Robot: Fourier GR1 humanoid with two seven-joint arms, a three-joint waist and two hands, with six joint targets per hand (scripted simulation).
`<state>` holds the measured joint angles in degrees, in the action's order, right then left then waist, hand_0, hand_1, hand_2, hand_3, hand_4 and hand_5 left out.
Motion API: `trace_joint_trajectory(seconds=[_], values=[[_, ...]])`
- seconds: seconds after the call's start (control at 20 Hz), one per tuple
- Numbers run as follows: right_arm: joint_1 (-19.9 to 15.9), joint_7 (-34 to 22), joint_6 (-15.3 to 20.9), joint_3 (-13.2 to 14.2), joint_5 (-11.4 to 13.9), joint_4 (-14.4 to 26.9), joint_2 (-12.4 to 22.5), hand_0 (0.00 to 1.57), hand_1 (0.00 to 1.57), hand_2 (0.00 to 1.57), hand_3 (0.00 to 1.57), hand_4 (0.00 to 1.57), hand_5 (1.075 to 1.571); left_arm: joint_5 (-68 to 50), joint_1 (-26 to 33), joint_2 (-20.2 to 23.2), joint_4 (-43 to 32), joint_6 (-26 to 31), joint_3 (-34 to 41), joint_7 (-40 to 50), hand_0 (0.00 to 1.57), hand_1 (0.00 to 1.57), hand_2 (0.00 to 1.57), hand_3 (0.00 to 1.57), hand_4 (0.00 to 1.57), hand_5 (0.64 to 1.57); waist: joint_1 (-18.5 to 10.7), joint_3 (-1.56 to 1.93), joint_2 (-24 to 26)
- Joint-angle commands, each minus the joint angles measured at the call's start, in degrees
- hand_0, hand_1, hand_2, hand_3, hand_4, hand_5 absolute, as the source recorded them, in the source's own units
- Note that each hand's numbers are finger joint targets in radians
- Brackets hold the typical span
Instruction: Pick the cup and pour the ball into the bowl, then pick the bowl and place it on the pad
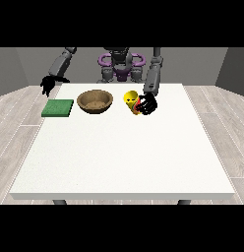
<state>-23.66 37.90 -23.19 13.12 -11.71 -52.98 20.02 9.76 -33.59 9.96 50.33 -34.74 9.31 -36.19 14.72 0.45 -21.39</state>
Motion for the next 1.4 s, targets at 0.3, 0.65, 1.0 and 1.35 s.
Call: trace_joint_trajectory(seconds=[0.3, 0.65, 1.0, 1.35], values=[[-4.68, -3.38, 1.69, -0.35, 1.39, 9.42, -1.21, 0.0, 0.0, 0.19, 0.24, 0.33, 1.548, 27.83, -4.0, 2.89, -7.25, -9.63, -16.96, 23.64, 1.44, 1.44, 1.57, 1.57, 1.2, 1.565, -2.79, -0.13, 11.09], [-0.72, 0.09, 1.36, 2.63, 1.01, 16.67, 0.8, 0.0, 0.0, 0.23, 0.15, 0.37, 1.546, 42.55, -6.53, -4.63, -8.97, -5.8, -25.84, 37.87, 1.43, 1.43, 1.57, 1.57, 1.16, 1.57, -9.53, -0.35, 17.03], [0.6, 2.43, 1.78, 5.25, 0.72, 22.68, 3.66, 0.0, 0.0, 0.28, 0.22, 0.4, 1.541, 56.91, -16.02, -6.6, -8.62, 6.7, -34.75, 49.1, 1.21, 1.21, 1.57, 1.52, 0.88, 1.531, -15.61, -0.26, 20.59], [1.0, 5.5, 2.99, 5.6, 1.37, 25.87, 3.49, 0.0, 0.0, 0.24, 0.39, 0.4, 1.54, 61.23, -16.04, -9.88, -1.55, 17.05, -42.79, 56.53, 0.22, 0.22, 1.57, 1.44, 0.87, 1.529, -17.16, -0.36, 20.39]])
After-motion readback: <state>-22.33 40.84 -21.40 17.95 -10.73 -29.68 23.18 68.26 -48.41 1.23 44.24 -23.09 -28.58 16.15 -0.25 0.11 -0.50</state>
